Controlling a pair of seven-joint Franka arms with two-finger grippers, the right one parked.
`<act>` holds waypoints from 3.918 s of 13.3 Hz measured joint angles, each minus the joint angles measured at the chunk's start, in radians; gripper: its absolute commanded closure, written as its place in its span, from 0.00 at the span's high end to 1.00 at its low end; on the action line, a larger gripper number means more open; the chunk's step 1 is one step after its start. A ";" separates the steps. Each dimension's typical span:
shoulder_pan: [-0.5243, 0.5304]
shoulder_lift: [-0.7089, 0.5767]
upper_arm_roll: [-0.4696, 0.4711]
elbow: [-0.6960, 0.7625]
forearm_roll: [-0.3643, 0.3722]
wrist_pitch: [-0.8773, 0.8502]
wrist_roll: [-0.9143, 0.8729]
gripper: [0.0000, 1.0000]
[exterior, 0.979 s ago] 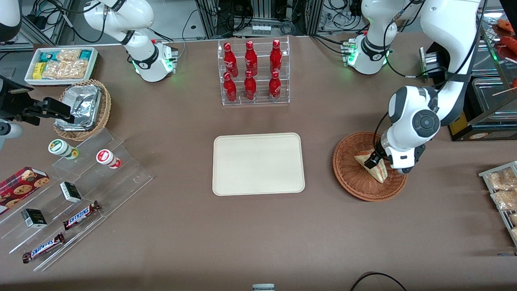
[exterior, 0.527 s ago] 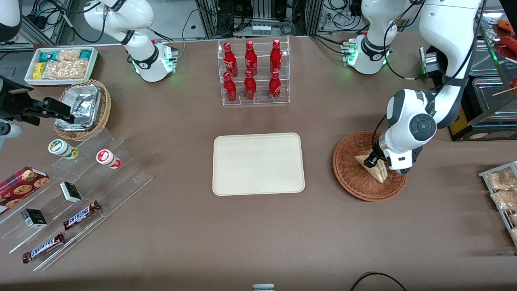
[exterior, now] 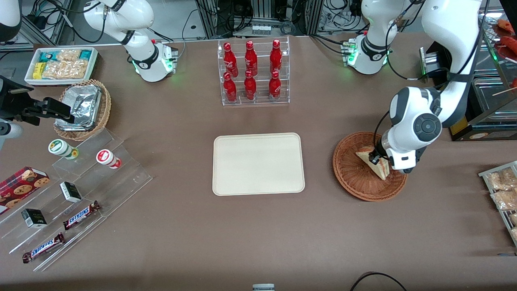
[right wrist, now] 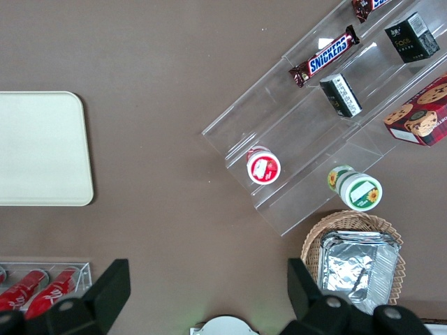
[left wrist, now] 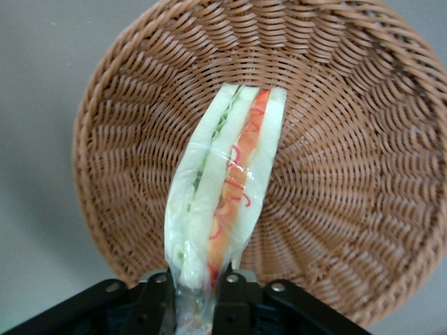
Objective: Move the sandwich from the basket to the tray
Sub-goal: 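Lift the sandwich and carry it with the left gripper over the tray, then lower the sandwich onto the tray and open the left gripper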
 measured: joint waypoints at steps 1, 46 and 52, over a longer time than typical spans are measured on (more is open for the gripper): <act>-0.010 -0.005 -0.001 0.030 0.000 -0.046 0.000 0.00; -0.656 0.665 -0.026 0.926 0.032 -0.176 -0.062 1.00; -0.661 0.665 -0.028 0.943 0.066 -0.152 -0.063 1.00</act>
